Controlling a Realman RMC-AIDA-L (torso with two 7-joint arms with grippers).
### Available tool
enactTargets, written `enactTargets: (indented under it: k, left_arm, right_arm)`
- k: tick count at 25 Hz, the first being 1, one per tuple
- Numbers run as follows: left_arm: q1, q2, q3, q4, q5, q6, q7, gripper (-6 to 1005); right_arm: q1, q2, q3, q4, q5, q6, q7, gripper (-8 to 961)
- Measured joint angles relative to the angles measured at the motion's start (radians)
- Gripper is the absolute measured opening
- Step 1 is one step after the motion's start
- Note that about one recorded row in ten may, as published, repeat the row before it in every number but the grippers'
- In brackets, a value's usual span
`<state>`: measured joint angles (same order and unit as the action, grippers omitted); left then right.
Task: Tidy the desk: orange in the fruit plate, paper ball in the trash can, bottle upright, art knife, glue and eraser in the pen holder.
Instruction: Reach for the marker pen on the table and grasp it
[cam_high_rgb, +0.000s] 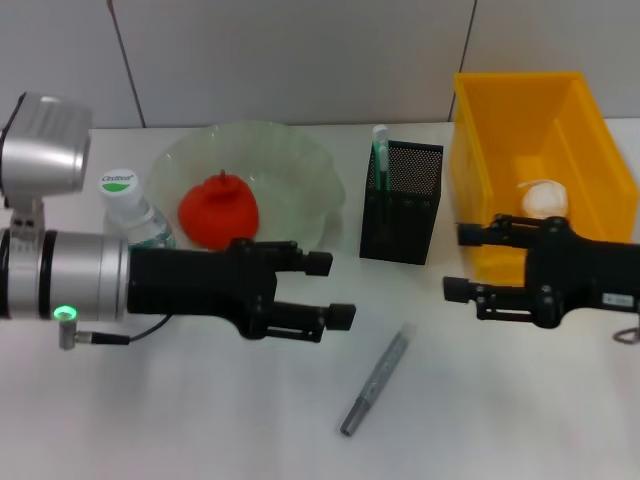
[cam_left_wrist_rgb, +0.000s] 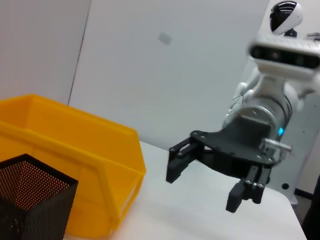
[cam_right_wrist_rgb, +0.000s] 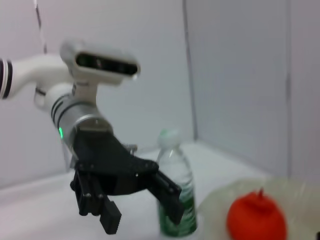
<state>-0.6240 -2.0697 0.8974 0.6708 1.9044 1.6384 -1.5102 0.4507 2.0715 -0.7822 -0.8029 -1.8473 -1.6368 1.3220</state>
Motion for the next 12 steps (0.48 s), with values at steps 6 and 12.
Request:
enactTargets:
  k: [6,12]
  left_arm:
    - [-0.017,0.002,0.168,0.185,0.014,-0.073,-0.270,801]
    - [-0.023,0.002,0.306,0.418,0.120,-0.115,-0.547,801]
  right_arm:
    - [-0.042,-0.005,0.112,0.175,0.052,-0.002,-0.225,741]
    - [-0.070,-0.038,0.132,0.231,0.049,0.010,-0.262,741]
